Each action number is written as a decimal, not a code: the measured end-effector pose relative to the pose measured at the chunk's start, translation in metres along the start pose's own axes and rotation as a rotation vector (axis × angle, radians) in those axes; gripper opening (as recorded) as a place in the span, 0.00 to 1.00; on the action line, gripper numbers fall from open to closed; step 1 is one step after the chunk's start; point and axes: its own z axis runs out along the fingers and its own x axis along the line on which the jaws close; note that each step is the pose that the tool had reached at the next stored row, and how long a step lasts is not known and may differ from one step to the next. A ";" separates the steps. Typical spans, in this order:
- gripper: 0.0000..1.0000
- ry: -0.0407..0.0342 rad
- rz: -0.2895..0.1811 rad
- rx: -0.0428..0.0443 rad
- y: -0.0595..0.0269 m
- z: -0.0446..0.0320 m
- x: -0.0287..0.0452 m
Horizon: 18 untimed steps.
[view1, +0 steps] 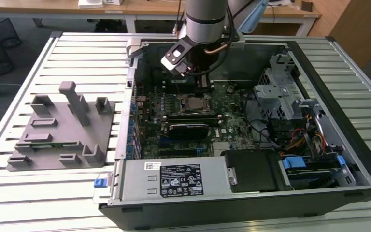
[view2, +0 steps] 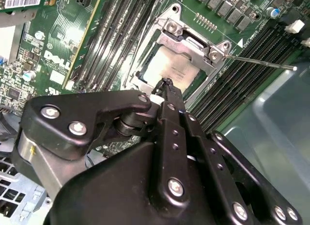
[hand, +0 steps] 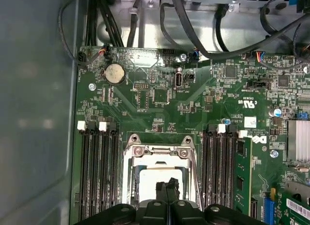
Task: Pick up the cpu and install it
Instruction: 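Close the cpu cover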
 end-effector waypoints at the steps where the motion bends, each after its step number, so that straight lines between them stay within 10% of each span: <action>1: 0.11 -0.0001 0.000 0.0001 -0.0002 0.0005 0.0000; 18: 0.11 0.0002 -0.010 -0.0001 -0.0143 0.0140 0.0004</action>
